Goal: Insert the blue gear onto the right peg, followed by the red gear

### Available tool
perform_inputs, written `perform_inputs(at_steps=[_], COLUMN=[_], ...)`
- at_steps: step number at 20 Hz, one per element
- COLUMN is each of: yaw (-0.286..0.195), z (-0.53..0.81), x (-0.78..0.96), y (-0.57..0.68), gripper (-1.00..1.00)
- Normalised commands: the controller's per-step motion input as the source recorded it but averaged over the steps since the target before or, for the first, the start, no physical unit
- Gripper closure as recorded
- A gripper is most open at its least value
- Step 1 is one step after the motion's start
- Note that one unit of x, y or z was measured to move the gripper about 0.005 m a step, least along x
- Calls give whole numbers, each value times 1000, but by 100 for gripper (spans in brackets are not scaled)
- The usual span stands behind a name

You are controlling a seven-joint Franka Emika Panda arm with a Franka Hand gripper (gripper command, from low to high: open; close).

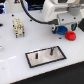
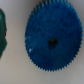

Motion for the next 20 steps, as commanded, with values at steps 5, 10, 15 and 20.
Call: perform_inputs(at_steps=[5, 10, 15, 20], yaw=[0, 0, 0, 0], z=[-10, -65, -41, -8], x=[-195, -509, -457, -214], y=[0, 0, -19, -32], gripper=[-100, -100, -100, -100])
